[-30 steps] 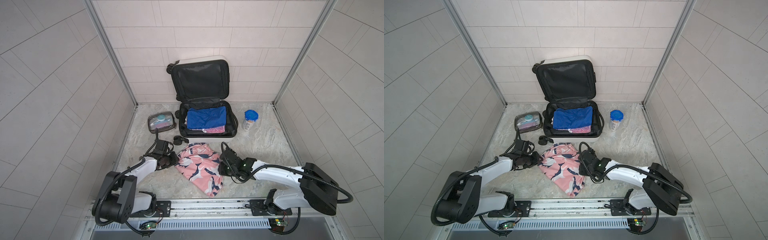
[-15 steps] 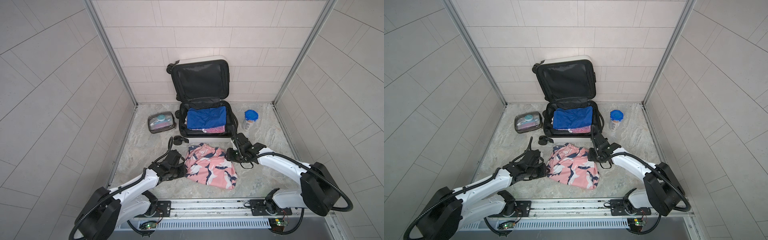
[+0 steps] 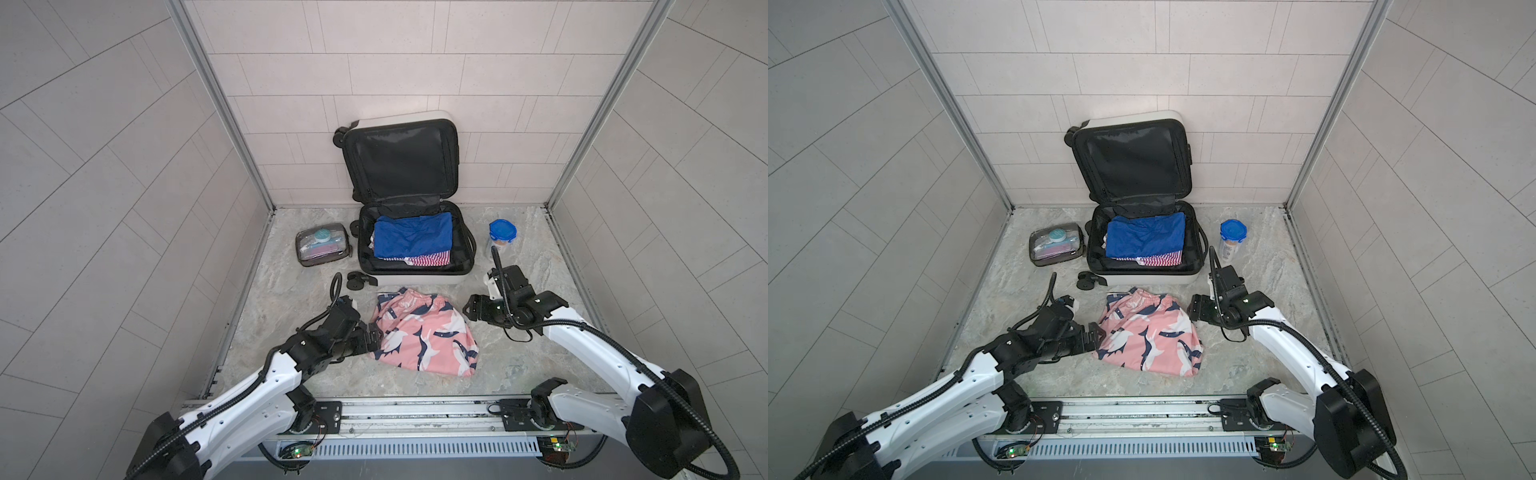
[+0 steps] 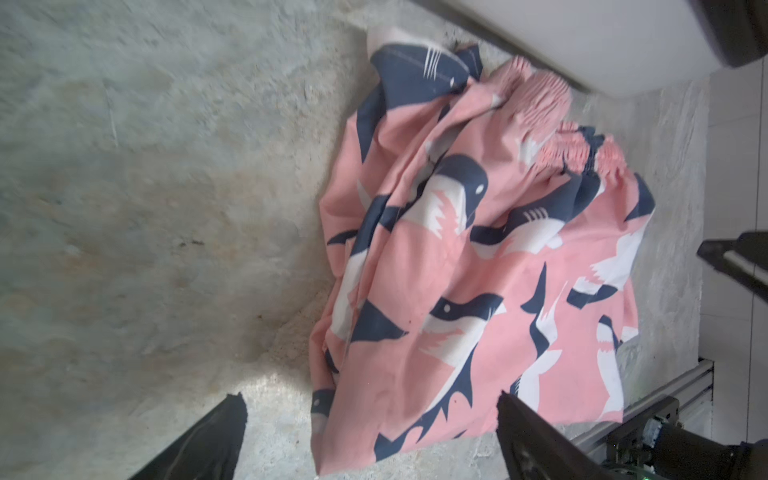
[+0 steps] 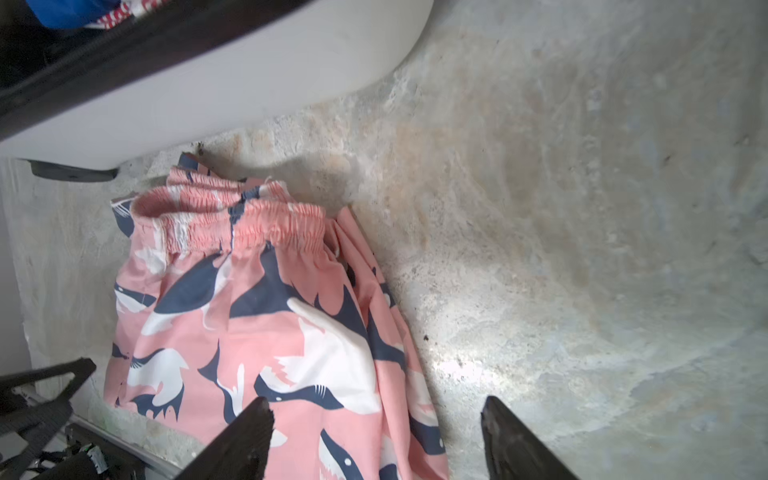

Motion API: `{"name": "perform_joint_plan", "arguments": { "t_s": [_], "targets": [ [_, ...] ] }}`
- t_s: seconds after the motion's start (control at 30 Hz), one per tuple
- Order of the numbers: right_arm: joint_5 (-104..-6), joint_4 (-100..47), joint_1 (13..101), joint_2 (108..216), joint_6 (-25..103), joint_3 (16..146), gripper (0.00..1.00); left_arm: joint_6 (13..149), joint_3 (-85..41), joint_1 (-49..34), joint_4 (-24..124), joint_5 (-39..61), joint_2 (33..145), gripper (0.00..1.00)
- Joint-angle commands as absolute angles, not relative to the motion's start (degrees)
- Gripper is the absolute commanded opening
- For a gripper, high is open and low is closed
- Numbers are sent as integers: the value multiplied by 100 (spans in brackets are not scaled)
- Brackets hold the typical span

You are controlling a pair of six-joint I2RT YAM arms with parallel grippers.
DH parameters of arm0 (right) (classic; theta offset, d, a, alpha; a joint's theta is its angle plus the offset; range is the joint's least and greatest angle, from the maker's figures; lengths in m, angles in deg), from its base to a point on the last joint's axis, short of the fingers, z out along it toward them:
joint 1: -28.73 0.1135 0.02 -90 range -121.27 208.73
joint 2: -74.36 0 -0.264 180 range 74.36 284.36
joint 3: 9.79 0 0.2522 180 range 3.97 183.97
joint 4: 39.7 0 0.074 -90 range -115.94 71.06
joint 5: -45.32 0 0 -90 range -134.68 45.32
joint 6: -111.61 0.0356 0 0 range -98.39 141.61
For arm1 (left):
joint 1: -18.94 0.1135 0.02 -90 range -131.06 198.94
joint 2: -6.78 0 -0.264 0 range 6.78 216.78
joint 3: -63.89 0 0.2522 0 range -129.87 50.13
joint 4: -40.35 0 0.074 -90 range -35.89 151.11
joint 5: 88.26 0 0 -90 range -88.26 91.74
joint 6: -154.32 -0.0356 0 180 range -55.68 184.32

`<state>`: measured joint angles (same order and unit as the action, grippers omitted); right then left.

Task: Pack the luggage
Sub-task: 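Grasp the pink garment's two edges with the left and right grippers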

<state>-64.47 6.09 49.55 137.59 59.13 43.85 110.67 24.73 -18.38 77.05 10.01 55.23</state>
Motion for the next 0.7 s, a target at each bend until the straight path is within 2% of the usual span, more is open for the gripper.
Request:
{"name": "perform_joint_plan", "arguments": {
  "t_s": [0.0, 0.23, 0.5, 0.6, 0.67],
  "targets": [
    [-6953, 603, 4939, 13700, 5851, 4053, 82, 10662, 2427, -1432, 7249, 1592, 5881, 100],
    [-7359, 22, 4982, 13770, 6108, 3385, 82, 10796, 2640, -1085, 5790, 2818, 6973, 100],
    [-7422, -596, 5151, 13936, 6428, 2983, 82, 10641, 2684, -1085, 5470, 2916, 7722, 99],
    [-7362, -832, 5322, 14112, 6556, 2971, 82, 10615, 2685, -1085, 5350, 2929, 7970, 93],
    [-7321, -981, 5475, 14276, 6636, 3014, 81, 10615, 2684, -1085, 5219, 3007, 8107, 86]
  ]
}}
